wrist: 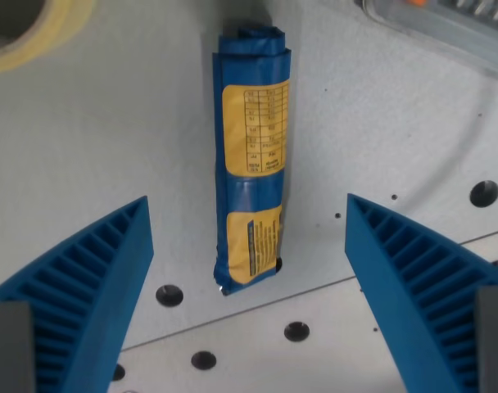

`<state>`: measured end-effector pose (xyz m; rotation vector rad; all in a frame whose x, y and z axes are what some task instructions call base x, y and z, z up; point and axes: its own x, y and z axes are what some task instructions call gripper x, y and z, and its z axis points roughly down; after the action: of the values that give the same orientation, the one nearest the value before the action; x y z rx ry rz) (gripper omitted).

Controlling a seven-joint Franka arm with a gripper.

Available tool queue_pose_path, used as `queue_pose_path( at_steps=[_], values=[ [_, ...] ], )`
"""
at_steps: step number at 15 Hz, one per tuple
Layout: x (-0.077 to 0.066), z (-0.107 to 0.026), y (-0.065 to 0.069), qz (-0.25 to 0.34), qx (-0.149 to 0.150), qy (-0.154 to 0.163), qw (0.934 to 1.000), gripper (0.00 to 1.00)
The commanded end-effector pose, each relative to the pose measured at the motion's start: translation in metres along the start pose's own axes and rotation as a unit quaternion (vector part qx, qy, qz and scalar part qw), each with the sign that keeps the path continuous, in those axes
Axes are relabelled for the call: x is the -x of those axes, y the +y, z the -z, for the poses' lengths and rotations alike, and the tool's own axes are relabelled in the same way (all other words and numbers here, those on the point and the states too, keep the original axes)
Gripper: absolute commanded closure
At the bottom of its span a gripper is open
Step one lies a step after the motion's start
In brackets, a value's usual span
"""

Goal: Move above the blue bag

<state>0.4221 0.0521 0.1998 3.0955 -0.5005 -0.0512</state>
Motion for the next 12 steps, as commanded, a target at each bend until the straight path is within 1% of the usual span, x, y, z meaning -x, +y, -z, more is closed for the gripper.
queue_pose_path(
  at_steps=[1,6,12],
  values=[
    [0.005,-0.013,-0.002,-0.031,-0.015,0.036,0.9988,0.0],
    [0.009,-0.03,-0.002,-0.037,-0.014,0.037,0.9985,0.0],
    [0.013,-0.046,0.0,-0.039,-0.015,0.04,0.9983,0.0]
  ],
)
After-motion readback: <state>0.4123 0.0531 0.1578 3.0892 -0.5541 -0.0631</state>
